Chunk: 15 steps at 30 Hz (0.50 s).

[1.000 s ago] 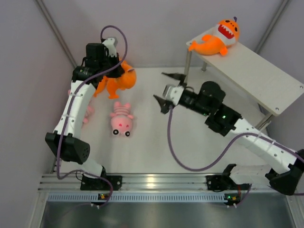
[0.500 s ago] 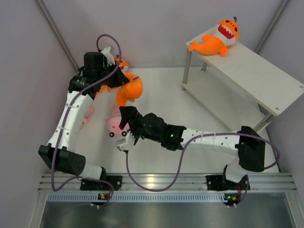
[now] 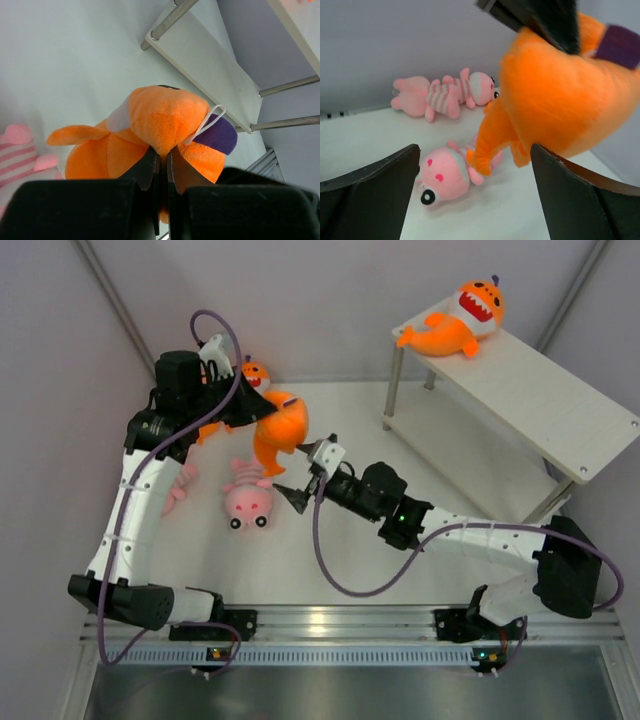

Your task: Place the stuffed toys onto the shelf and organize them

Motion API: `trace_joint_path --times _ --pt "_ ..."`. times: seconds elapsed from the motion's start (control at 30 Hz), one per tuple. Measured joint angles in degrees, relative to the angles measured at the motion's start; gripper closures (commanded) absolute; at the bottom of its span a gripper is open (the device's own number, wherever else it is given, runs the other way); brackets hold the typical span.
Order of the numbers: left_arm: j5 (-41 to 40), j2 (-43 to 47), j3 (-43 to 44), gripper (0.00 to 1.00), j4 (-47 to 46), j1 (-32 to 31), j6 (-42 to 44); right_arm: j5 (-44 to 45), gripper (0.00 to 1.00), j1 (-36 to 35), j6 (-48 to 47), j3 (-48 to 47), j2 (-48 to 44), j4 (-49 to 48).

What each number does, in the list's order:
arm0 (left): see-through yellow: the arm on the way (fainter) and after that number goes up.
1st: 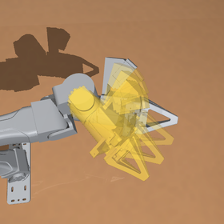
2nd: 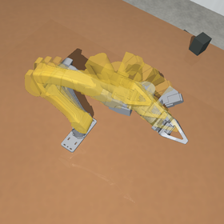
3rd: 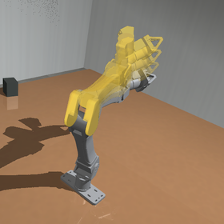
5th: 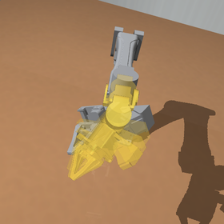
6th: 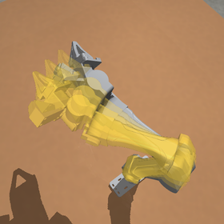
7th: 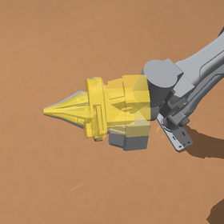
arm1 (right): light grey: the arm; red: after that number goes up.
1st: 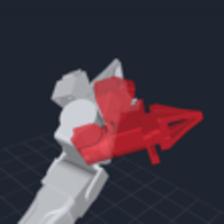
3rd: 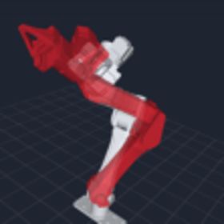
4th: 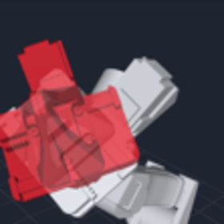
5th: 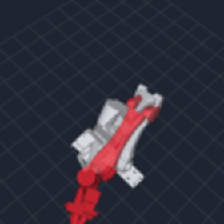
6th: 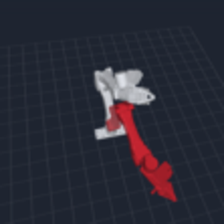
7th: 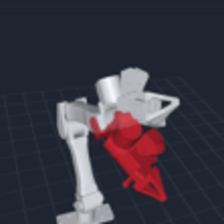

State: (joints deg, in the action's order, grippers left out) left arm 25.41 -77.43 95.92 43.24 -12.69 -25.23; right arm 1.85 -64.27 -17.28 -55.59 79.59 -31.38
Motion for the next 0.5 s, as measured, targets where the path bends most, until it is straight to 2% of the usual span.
trace_joint_path --times 0.17,0.5 --pt "1.6 1.2 0.9 1.00 -0.2 0.0 -0.5 -5.1 0.07 9.6 19.1 -0.2 3.1 -5.2" --pt "4.3 2.8 5.3 1.00 -0.3 -0.1 -1.9 -7.6 0.07 10.3 33.9 -1.2 11.3 -13.1"
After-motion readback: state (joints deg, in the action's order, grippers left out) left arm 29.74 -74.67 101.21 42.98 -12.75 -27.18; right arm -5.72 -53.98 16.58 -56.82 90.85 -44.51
